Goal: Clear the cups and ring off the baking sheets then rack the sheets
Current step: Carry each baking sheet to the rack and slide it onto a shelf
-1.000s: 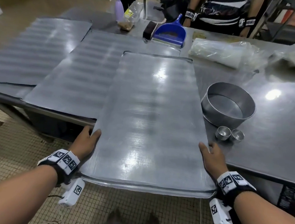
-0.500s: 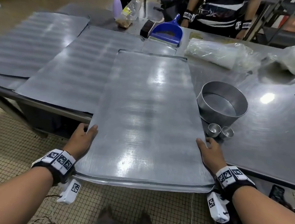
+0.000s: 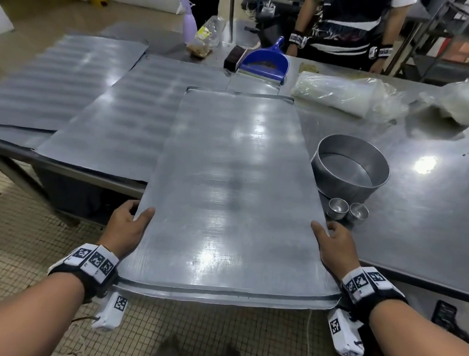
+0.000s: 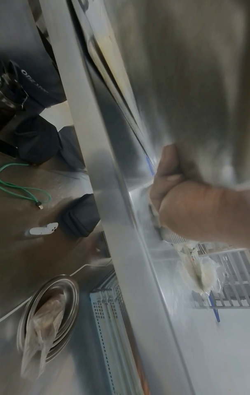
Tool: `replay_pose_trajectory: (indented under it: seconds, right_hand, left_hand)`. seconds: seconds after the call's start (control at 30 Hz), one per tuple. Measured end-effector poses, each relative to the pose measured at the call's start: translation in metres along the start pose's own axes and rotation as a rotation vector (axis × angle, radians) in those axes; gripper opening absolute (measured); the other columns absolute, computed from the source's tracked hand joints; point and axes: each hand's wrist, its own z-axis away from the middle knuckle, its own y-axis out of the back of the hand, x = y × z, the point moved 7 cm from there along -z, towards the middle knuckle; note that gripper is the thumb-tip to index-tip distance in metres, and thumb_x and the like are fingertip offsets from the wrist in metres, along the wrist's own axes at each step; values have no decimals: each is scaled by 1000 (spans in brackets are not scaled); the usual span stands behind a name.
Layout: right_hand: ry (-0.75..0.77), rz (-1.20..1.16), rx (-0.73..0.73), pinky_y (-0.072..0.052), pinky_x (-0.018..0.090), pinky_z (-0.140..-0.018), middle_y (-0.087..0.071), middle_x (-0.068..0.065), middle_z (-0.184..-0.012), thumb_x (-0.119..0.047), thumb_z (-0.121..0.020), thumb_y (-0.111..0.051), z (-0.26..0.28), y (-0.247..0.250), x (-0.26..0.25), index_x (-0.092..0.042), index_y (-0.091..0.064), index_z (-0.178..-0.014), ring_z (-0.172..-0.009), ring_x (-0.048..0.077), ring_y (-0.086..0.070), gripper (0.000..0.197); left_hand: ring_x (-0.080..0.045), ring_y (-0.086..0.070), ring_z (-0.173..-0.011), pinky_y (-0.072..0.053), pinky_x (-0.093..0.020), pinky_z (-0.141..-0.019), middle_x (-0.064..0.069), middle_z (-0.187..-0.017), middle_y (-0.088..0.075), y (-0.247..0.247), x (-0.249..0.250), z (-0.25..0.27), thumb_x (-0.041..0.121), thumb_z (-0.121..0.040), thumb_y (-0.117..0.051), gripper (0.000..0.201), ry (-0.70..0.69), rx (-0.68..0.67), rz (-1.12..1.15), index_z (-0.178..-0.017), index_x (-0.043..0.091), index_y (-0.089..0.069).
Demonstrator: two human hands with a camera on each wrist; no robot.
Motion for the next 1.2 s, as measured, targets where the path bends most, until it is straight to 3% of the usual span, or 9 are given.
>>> replay_pose_trajectory:
  seconds: [0.33,0.43,0.63,0.73,0.83,0.93,1.0,1.1,1.2]
  right_hand:
    - [230,19,28,-43,32,-79,-69,1,-90,-49,-92,-62,-21,0,-85,-10,-67,-97,-91,27,-65,40]
    - [311,-26,21,-45,32,-87,-68,6,-107,-47,-93,-62,-28,-7,-132,-8,-66,-112,-99,23,-62,44]
    - [504,-172,-67,-49,28,-70,-70,2,-90,-43,-93,-64,-30,-44,-254,-17,-66,-93,-78,17,-66,27]
    - [602,-232,-119,-55,34,-75,-72,1,-90,-46,-92,-64,-26,-77,-321,-19,-68,-93,-82,21,-69,28]
    - [678,-244,-224,-53,30,-73,-71,4,-94,-45,-93,-64,-19,-121,-382,-13,-68,-99,-81,18,-68,32]
    - [770,-256,-294,-55,39,-80,-72,5,-96,-48,-92,-63,-1,-168,-446,-12,-69,-100,-86,23,-68,37]
    - [823,-243,-367,-47,34,-79,-67,3,-92,-40,-96,-62,19,-203,-486,-11,-66,-97,-86,21,-63,29]
    - [893,-237,-429,-40,28,-75,-66,6,-87,-37,-96,-62,48,-262,-540,-6,-69,-100,-83,22,-62,32]
    - [931,-235,-506,-41,29,-72,-68,5,-85,-41,-95,-62,77,-334,-585,-10,-70,-96,-82,23,-64,32]
  left_hand:
    - [-6,-65,-80,-47,-14,-65,6,-89,-68,56,57,8,23,-95,-67,14,-159,189,-3,-105,14,-63]
    - [-3,-65,-84,-50,-23,-73,10,-92,-67,96,77,8,31,-94,-68,15,-213,283,2,-104,21,-62]
    - [-21,-70,-95,-57,-42,-81,-1,-104,-72,197,115,25,46,-93,-64,34,-209,468,59,-111,17,-59]
    - [-19,-71,-99,-57,-49,-89,2,-109,-74,260,130,44,61,-87,-63,47,-233,576,16,-113,22,-62]
    - [-16,-70,-103,-56,-45,-93,1,-113,-73,316,141,66,45,-93,-65,35,-276,693,-7,-116,18,-62]
    - [-20,-71,-99,-57,-45,-90,5,-104,-74,371,136,84,42,-90,-69,16,-246,796,5,-104,34,-65]
    - [-19,-71,-95,-57,-38,-85,5,-101,-74,407,130,96,45,-89,-70,15,-210,872,-14,-100,36,-64]
    - [1,-63,-82,-47,-9,-65,12,-91,-68,460,111,113,29,-94,-68,15,-185,978,-67,-107,23,-62]
    - [6,-60,-83,-42,-1,-60,18,-89,-64,512,86,128,22,-95,-68,9,-146,1072,-103,-102,23,-62]
